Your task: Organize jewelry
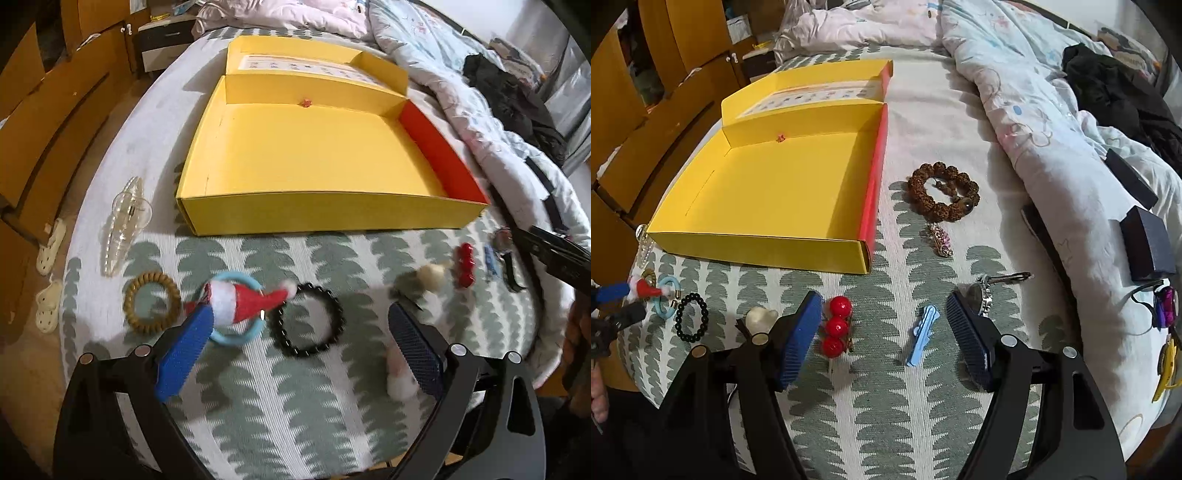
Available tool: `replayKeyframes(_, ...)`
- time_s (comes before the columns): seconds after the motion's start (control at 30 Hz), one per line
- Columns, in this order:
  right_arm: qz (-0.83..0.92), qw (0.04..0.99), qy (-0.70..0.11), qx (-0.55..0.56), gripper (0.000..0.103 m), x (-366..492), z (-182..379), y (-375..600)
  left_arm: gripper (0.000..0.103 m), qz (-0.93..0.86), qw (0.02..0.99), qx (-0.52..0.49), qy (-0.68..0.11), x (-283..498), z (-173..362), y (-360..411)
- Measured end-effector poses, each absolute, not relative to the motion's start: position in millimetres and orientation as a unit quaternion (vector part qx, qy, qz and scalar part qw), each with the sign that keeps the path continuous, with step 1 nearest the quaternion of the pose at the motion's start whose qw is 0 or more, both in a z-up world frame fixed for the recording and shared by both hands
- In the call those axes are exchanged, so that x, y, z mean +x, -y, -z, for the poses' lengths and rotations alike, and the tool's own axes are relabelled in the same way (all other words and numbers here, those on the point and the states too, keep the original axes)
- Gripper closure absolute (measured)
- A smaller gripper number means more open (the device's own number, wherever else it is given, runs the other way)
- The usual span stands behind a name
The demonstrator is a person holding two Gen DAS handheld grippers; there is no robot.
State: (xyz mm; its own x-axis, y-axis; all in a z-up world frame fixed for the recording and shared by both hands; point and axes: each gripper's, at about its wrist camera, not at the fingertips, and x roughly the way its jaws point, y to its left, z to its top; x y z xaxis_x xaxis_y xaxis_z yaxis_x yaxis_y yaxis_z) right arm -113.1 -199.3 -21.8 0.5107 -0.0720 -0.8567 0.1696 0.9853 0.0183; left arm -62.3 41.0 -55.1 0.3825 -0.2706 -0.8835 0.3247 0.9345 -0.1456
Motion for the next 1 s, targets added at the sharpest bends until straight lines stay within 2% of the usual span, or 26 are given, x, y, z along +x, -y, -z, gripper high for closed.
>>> replayKeyframes(0.6,0.072,0.865,-0.496,0.023,0.03,-96,34,194,0.009,0.186,0.824,0.03,-0.534,-1,64,-26)
replayKeyframes(1.0,0.062,0.863,-0.5,0.033,0.03,-80,47,198,0.009,0.202,0.837,0.045,-0.506,17,41,-1)
